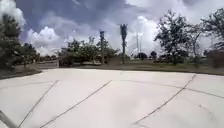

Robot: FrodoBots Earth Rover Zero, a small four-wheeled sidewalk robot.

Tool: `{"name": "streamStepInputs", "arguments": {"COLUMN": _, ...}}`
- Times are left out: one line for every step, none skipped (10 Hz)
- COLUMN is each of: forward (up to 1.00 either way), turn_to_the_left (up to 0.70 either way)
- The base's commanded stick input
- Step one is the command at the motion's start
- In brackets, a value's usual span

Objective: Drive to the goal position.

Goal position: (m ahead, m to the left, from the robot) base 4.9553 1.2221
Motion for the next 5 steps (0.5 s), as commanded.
{"name": "streamStepInputs", "arguments": {"forward": 0.85, "turn_to_the_left": 0.00}}
{"name": "streamStepInputs", "arguments": {"forward": 0.85, "turn_to_the_left": 0.21}}
{"name": "streamStepInputs", "arguments": {"forward": 0.85, "turn_to_the_left": 0.34}}
{"name": "streamStepInputs", "arguments": {"forward": 0.85, "turn_to_the_left": 0.34}}
{"name": "streamStepInputs", "arguments": {"forward": 0.85, "turn_to_the_left": 0.34}}
